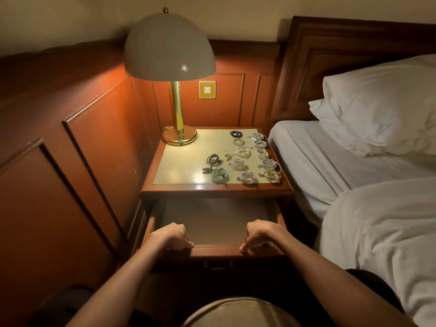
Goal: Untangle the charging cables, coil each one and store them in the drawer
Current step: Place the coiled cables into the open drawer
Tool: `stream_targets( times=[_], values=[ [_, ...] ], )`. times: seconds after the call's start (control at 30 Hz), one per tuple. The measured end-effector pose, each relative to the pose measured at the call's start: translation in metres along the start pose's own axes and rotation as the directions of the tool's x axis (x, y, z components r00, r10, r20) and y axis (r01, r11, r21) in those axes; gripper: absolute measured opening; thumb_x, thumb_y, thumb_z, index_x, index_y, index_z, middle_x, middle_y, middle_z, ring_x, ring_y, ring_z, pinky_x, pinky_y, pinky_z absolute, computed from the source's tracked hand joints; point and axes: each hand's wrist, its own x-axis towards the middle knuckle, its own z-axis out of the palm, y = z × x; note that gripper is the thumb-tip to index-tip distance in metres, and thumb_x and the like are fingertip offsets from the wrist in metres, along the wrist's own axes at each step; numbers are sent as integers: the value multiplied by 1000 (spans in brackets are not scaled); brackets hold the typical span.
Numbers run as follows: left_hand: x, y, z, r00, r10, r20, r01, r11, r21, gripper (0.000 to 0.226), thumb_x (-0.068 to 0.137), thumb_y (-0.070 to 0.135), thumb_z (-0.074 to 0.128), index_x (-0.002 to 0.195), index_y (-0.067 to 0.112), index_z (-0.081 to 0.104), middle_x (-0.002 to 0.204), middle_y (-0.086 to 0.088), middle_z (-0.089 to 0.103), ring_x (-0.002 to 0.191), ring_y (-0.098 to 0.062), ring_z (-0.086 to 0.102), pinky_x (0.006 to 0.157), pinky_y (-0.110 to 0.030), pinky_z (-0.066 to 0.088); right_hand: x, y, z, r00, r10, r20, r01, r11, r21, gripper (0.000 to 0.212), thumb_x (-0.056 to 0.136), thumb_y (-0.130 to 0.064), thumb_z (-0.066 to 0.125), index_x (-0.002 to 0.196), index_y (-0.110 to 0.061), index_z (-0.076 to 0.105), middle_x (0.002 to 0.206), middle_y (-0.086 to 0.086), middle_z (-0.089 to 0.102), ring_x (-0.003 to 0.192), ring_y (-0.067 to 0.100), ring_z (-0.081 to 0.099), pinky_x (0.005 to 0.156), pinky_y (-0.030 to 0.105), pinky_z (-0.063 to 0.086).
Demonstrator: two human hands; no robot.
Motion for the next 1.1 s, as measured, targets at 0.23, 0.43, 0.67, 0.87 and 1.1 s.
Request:
stream_targets(
  times=[0.23,0.43,0.67,0.87,1.1],
  values=[
    [2,5,-19,998,65,7,-65,995,73,28,90,45,64,102,22,76,96,3,73,84,-12,69,72,-26,55,3,6,-29,994,-51,94,34,985,171,34,89,-38,72,111,-11,74,103,8,75,93,26,74,75,32,62],
    [45,63,-82,702,106,-704,-271,954,-126,32,80,40,77,107,23,72,108,2,71,96,-16,65,85,-34,55,34,10,-112,659,57,-750,167,961,220,43,84,-36,76,120,-15,67,118,7,67,107,22,63,89,32,53],
    [99,88,-94,752,232,-617,-202,972,120,47,84,39,72,127,23,63,120,-6,54,102,-30,62,84,-42,55,91,19,-132,783,93,-615,-42,994,97,45,76,-49,74,102,-15,64,108,8,65,109,30,58,90,39,52],
    [109,86,-101,711,367,-600,-246,929,276,25,91,31,65,114,21,68,105,-8,58,87,-31,65,74,-43,57,109,27,-131,820,63,-569,-14,996,90,27,71,-32,80,82,-16,61,82,4,62,85,25,62,62,29,46],
    [92,80,-106,762,419,-493,-214,883,418,19,96,22,57,103,5,61,101,-9,56,86,-31,63,71,-44,55,86,24,-126,787,40,-615,74,985,158,49,70,-42,85,103,-8,70,103,6,68,95,22,62,83,37,56]
  ],
)
